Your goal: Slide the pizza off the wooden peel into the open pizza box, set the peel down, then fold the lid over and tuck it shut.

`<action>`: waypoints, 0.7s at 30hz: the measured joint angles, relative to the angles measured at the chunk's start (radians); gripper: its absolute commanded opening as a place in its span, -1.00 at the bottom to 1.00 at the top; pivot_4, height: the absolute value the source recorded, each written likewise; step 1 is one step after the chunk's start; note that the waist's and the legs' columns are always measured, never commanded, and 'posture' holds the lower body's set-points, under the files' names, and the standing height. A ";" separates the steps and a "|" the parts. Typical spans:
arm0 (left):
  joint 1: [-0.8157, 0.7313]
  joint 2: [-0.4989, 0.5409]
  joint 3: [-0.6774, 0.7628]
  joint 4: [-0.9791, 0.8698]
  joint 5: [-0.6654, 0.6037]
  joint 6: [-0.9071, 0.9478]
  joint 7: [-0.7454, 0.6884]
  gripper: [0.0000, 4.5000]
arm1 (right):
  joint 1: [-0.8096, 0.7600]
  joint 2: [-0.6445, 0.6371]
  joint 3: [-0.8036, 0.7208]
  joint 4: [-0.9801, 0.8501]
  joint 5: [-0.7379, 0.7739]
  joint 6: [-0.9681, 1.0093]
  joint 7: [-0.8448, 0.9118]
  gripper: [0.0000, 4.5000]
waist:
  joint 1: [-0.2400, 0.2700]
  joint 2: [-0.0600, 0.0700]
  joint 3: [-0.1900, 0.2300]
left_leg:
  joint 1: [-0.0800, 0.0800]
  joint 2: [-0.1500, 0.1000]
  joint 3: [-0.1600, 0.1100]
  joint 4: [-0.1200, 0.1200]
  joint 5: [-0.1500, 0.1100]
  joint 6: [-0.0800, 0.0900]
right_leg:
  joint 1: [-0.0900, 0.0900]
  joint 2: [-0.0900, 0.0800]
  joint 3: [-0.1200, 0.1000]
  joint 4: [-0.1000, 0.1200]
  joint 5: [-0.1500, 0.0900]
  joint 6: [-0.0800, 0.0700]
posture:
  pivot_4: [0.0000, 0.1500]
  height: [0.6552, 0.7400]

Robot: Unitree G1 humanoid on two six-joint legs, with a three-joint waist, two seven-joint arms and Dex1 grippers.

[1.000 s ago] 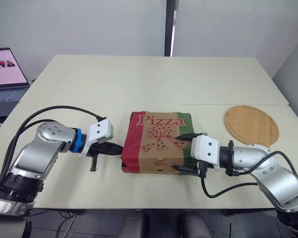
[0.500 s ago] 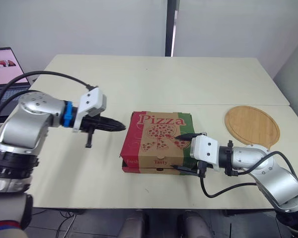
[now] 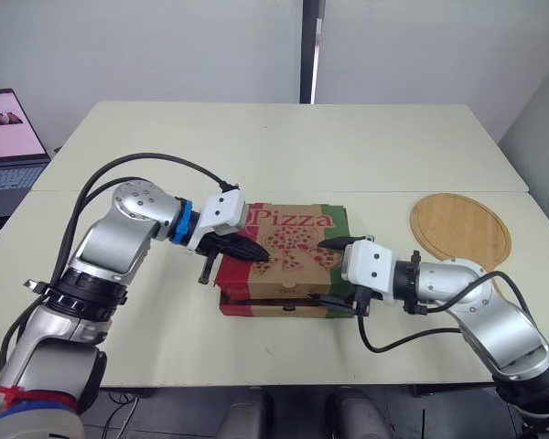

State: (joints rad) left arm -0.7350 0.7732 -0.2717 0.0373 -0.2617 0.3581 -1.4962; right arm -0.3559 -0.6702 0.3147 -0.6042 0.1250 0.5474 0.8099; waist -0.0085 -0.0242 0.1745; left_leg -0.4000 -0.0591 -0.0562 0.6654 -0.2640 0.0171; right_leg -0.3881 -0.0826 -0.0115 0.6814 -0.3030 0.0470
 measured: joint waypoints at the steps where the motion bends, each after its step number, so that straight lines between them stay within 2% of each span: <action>1: 0.000 -0.010 -0.004 -0.008 0.001 0.000 -0.001 -1.00 | 0.000 0.003 0.004 0.001 -0.005 0.003 -0.002 0.99 | 0.000 0.000 0.000 | 0.000 0.000 0.000 0.000 0.000 0.000 | 0.000 0.000 0.000 0.000 0.000 0.000 | 1.00 0.72; 11: 0.004 -0.034 -0.044 -0.083 0.020 0.002 0.005 -1.00 | 0.013 -0.006 -0.020 -0.052 0.020 0.065 0.003 0.99 | 0.001 0.000 0.000 | 0.000 0.000 0.000 0.000 0.000 0.000 | 0.000 0.000 0.000 0.000 0.000 0.000 | 1.00 0.72; 14: 0.006 -0.037 -0.048 -0.087 0.022 0.005 0.011 -1.00 | 0.030 -0.017 -0.112 -0.109 0.106 0.128 0.019 0.99 | 0.002 0.000 0.000 | 0.000 0.000 0.000 0.000 0.000 0.000 | 0.001 0.000 0.000 0.000 0.000 0.000 | 1.00 0.72; 21: 0.010 -0.050 -0.054 -0.103 0.035 0.007 0.028 -1.00 | 0.130 -0.163 -0.385 -0.133 0.332 0.267 0.116 0.99 | 0.006 0.000 0.000 | 0.000 0.000 0.000 0.000 0.000 0.001 | 0.002 0.000 0.000 -0.001 0.000 0.000 | 1.00 0.72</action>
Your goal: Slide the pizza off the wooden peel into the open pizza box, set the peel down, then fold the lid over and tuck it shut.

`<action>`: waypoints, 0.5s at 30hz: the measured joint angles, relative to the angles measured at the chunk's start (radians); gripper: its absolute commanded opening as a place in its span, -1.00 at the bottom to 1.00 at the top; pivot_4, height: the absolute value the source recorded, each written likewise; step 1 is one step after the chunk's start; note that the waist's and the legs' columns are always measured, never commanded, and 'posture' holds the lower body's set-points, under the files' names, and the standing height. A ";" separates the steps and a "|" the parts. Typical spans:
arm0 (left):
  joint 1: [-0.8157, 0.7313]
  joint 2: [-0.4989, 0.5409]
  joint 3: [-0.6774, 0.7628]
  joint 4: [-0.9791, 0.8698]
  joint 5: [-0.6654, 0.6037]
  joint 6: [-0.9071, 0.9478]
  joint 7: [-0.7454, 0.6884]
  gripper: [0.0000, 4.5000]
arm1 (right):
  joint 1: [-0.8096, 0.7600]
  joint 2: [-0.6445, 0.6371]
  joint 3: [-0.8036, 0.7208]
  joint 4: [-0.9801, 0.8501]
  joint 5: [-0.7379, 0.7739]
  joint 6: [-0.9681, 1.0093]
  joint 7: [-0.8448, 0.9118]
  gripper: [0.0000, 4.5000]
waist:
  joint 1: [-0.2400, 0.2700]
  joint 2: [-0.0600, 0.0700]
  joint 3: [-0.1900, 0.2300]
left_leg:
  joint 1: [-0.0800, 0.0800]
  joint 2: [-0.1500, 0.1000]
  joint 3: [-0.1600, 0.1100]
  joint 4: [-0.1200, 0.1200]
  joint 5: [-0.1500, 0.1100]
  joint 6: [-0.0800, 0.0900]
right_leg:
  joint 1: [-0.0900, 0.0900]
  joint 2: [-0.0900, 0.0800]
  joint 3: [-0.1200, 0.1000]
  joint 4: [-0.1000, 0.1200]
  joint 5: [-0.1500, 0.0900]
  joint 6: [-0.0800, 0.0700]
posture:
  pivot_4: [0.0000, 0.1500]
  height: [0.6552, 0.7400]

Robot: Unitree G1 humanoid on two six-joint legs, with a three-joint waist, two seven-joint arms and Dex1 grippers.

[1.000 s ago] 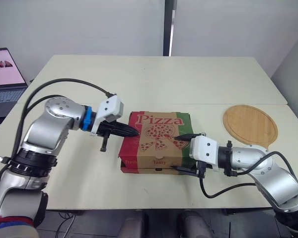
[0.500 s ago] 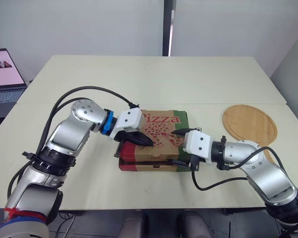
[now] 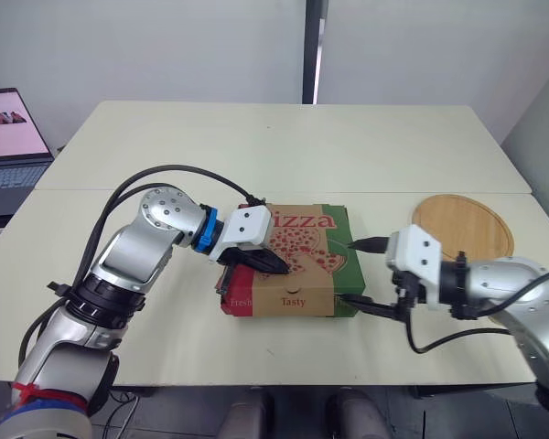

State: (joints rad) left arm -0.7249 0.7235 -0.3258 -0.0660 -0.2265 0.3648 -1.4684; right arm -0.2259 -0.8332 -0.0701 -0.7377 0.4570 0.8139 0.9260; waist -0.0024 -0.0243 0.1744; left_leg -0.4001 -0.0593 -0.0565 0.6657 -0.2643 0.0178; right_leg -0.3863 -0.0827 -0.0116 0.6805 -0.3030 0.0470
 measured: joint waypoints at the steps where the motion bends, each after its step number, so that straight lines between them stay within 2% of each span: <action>1: 0.002 -0.003 -0.001 0.000 0.004 -0.002 0.004 -1.00 | 0.023 -0.044 -0.041 0.018 0.008 0.006 0.017 0.99 | 0.000 0.000 0.000 | 0.000 0.000 0.000 0.000 0.000 0.000 | 0.001 0.000 0.000 0.000 0.000 0.000 | 1.00 0.72; 4: 0.005 -0.006 -0.002 0.004 0.009 -0.009 0.006 -1.00 | 0.084 -0.139 -0.087 0.089 -0.036 -0.045 0.036 0.99 | 0.000 0.000 0.000 | 0.000 0.000 0.000 0.000 0.000 0.000 | 0.001 0.000 0.000 0.000 0.000 0.000 | 1.00 0.72; 7: 0.005 -0.013 -0.002 0.021 0.013 -0.026 0.009 -1.00 | 0.112 -0.148 -0.040 0.139 -0.116 -0.139 0.028 0.72 | 0.000 0.000 0.000 | 0.001 0.001 0.001 0.000 0.000 0.000 | 0.001 0.000 0.000 0.000 0.000 0.000 | 1.00 0.72; 15: -0.014 -0.027 -0.003 0.072 0.016 -0.054 0.004 -1.00 | 0.107 -0.058 0.161 0.198 -0.232 -0.302 0.006 -0.54 | -0.001 0.000 0.000 | 0.000 0.001 0.001 0.001 0.000 0.000 | 0.001 0.000 0.000 0.000 0.000 0.000 | 1.00 0.72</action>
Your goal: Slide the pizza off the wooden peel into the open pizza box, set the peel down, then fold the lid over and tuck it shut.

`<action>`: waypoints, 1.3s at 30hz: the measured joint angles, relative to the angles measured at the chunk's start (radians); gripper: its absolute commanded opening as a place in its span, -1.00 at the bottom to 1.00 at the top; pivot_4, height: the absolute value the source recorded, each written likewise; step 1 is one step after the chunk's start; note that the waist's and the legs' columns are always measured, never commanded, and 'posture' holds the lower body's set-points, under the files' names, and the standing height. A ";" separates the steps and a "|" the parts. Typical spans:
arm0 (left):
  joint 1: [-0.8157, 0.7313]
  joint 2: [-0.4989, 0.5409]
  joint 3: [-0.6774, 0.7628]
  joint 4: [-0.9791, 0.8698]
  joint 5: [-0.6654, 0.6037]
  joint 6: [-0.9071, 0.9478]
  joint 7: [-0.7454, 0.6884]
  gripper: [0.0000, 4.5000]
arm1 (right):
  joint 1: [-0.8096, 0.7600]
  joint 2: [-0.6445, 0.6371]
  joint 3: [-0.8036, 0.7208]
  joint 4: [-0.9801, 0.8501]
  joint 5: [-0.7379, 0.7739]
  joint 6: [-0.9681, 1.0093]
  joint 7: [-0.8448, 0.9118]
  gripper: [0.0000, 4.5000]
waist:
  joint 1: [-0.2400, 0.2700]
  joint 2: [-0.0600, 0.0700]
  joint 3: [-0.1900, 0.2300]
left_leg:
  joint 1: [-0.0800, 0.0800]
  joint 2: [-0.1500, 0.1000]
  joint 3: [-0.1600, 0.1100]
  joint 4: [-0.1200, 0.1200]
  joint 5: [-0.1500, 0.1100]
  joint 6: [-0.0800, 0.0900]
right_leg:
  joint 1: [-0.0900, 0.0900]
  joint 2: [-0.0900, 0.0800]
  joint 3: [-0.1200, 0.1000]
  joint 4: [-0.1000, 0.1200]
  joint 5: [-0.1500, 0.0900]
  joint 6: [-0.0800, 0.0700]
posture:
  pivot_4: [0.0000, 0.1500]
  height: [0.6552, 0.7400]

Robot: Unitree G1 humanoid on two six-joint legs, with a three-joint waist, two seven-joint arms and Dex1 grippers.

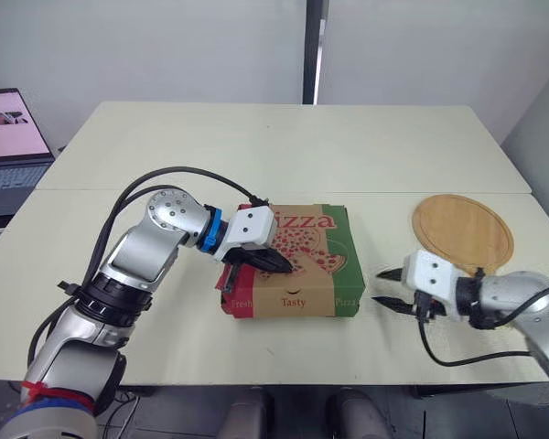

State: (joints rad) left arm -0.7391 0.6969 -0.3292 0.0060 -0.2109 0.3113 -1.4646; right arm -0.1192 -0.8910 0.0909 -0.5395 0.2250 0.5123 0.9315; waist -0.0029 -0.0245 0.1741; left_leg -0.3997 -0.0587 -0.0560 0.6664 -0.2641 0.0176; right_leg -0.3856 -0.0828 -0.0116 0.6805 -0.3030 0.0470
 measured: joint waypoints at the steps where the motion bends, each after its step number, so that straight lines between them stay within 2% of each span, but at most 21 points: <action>1: -0.004 0.000 0.000 0.004 0.000 -0.001 -0.004 -1.00 | -0.016 0.013 0.010 0.001 0.002 -0.004 0.001 -0.69 | 0.000 0.000 0.000 | 0.000 0.000 0.000 0.000 0.000 0.000 | 0.000 0.000 0.000 0.000 0.000 0.000 | 1.00 0.72; 3: -0.009 0.000 0.000 0.012 0.000 -0.009 -0.009 -1.00 | -0.038 0.032 0.011 0.004 0.013 -0.005 0.006 -0.99 | 0.000 0.000 0.000 | 0.000 0.000 0.000 0.000 0.000 0.000 | 0.000 0.000 0.000 0.000 0.000 0.000 | 1.00 0.72; 14: -0.010 0.006 0.000 0.030 0.008 -0.013 -0.010 -1.00 | -0.053 0.076 0.009 0.010 0.109 0.043 0.026 -0.99 | -0.002 0.000 0.000 | 0.000 0.000 -0.001 0.000 0.000 0.000 | 0.000 0.000 0.000 0.000 0.000 0.000 | 1.00 0.72; 21: -0.010 0.006 -0.001 0.031 0.013 -0.013 -0.010 -1.00 | -0.035 0.059 0.025 -0.001 0.053 0.011 0.014 -0.99 | -0.002 0.000 0.000 | 0.000 0.000 0.000 0.000 0.000 0.000 | -0.001 0.000 0.000 0.000 0.000 0.000 | 1.00 0.72; 26: -0.010 0.006 -0.001 0.030 0.013 -0.011 -0.009 -1.00 | -0.019 0.002 -0.089 0.036 0.083 0.004 0.030 -0.99 | 0.000 0.000 0.000 | 0.000 0.000 0.000 0.000 0.000 0.000 | -0.001 0.000 0.000 0.000 0.000 0.000 | 1.00 0.72; 29: -0.008 0.007 -0.001 0.030 0.013 -0.012 -0.010 -1.00 | -0.018 -0.035 -0.201 0.024 0.161 0.049 0.053 -0.72 | 0.000 0.000 0.000 | 0.000 0.000 0.000 0.000 0.000 0.000 | 0.000 0.000 0.000 0.000 0.000 0.000 | 1.00 0.72; 32: -0.008 0.008 -0.001 0.030 0.013 -0.013 -0.010 -1.00 | -0.016 -0.046 -0.238 -0.045 0.255 0.110 0.071 -0.26 | -0.001 0.000 0.000 | 0.000 0.001 0.000 0.000 0.000 0.000 | 0.000 0.000 0.000 0.000 0.000 0.000 | 1.00 0.72; 35: -0.007 0.010 -0.001 0.030 0.013 -0.015 -0.010 -1.00 | -0.022 -0.043 -0.206 -0.152 0.289 0.129 0.061 0.19 | -0.001 0.000 0.000 | 0.000 0.001 0.000 0.000 0.000 0.000 | 0.000 0.000 0.000 0.000 0.000 0.000 | 1.00 0.72; 37: -0.006 0.010 -0.001 0.031 0.013 -0.016 -0.010 -1.00 | -0.032 -0.022 -0.118 -0.213 0.249 0.104 0.027 0.50 | -0.001 0.000 0.000 | 0.000 0.001 -0.001 0.000 0.000 0.000 | 0.000 0.000 0.000 0.000 0.000 0.000 | 1.00 0.72; 39: -0.006 0.010 0.000 0.031 0.013 -0.017 -0.010 -1.00 | -0.038 -0.005 -0.045 -0.225 0.198 0.081 0.004 0.50 | 0.000 0.000 0.000 | 0.000 0.000 0.000 0.000 0.000 0.000 | 0.000 0.000 0.000 0.000 0.000 0.000 | 1.00 0.72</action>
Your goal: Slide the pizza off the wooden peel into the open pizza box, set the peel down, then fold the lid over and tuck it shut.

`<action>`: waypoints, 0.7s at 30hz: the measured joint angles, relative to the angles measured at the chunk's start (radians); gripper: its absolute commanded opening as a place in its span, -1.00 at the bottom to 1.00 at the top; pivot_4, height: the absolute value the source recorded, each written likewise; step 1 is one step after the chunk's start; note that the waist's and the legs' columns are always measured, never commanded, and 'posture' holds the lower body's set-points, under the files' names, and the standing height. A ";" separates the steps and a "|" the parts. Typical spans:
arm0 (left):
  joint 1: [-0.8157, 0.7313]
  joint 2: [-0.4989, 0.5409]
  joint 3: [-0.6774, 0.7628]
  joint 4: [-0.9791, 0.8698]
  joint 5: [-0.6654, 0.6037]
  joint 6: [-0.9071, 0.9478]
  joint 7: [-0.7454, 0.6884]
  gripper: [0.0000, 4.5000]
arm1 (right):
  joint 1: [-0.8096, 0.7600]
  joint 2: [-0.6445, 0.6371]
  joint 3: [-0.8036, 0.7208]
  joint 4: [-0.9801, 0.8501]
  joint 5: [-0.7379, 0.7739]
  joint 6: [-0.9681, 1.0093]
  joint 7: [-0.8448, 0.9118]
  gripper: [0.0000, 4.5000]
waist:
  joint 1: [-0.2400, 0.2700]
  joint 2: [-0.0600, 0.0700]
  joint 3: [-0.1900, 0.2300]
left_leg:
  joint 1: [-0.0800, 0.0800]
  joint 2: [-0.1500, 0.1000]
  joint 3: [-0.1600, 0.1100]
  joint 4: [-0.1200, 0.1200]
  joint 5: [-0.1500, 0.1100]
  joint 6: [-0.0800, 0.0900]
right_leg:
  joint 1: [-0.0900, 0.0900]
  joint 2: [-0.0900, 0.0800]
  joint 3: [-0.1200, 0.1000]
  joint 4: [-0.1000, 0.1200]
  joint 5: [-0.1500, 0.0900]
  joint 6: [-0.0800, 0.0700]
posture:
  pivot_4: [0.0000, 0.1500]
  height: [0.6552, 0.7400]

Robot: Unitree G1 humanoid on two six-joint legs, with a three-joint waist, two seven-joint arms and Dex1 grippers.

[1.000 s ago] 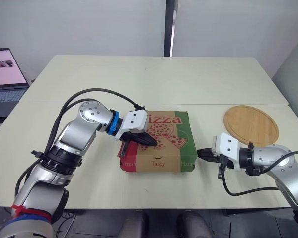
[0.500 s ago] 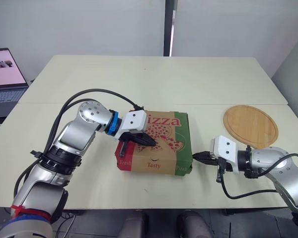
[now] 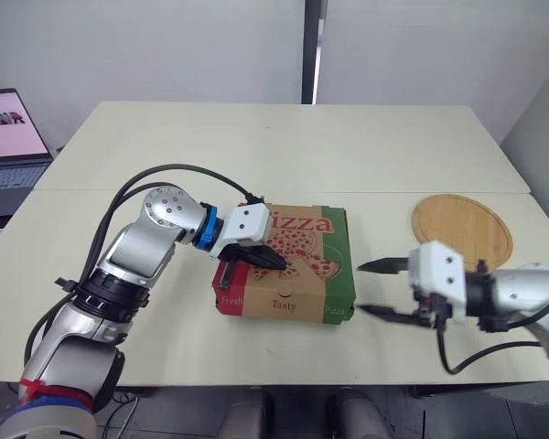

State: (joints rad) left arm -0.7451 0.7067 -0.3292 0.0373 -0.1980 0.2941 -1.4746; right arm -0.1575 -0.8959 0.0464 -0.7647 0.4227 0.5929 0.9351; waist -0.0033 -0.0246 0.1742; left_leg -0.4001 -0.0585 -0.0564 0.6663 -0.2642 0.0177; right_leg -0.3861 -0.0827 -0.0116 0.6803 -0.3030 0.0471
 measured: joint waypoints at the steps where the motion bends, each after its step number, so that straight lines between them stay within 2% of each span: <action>1: 0.000 0.000 0.000 0.001 0.000 0.000 0.000 -1.00 | -0.010 0.005 0.035 0.001 -0.031 -0.011 -0.014 0.50 | 0.000 0.000 0.000 | 0.000 0.000 0.000 0.000 0.000 0.000 | 0.000 0.000 0.000 0.000 0.000 0.000 | 1.00 0.72; 8: 0.000 -0.001 0.001 0.008 0.000 -0.005 0.000 -1.00 | -0.096 0.056 0.195 0.063 -0.202 -0.080 -0.065 0.50 | -0.002 0.000 0.000 | 0.000 0.000 0.000 0.000 0.000 -0.001 | -0.001 0.000 0.000 0.000 0.000 0.000 | 1.00 0.72; 17: 0.000 -0.002 0.001 0.020 0.000 -0.020 0.000 -1.00 | -0.125 0.096 0.233 0.084 -0.271 -0.107 -0.069 0.50 | -0.001 0.000 0.000 | 0.000 0.000 0.000 0.000 0.001 -0.002 | -0.001 0.000 0.000 0.000 0.000 0.000 | 1.00 0.72; 18: 0.000 -0.003 0.001 0.023 0.000 -0.022 0.000 -1.00 | -0.119 0.096 0.226 0.073 -0.257 -0.104 -0.065 0.68 | -0.001 0.000 0.000 | 0.000 0.000 0.000 0.000 0.001 -0.002 | -0.001 0.000 0.000 0.000 0.000 0.000 | 1.00 0.72; 21: 0.000 -0.003 0.002 0.029 0.000 -0.025 0.000 -1.00 | -0.085 0.089 0.205 0.047 -0.233 -0.095 -0.057 0.99 | -0.001 0.000 0.000 | 0.000 0.000 0.000 0.000 0.000 -0.001 | -0.001 0.000 0.000 0.000 0.000 0.000 | 1.00 0.72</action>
State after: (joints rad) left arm -0.7453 0.7035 -0.3273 0.0664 -0.1984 0.2686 -1.4743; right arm -0.2424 -0.8073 0.2518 -0.7176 0.1898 0.4982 0.8780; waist -0.0042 -0.0246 0.1742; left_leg -0.4001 -0.0588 -0.0566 0.6664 -0.2639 0.0172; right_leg -0.3866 -0.0826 -0.0117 0.6808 -0.3030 0.0471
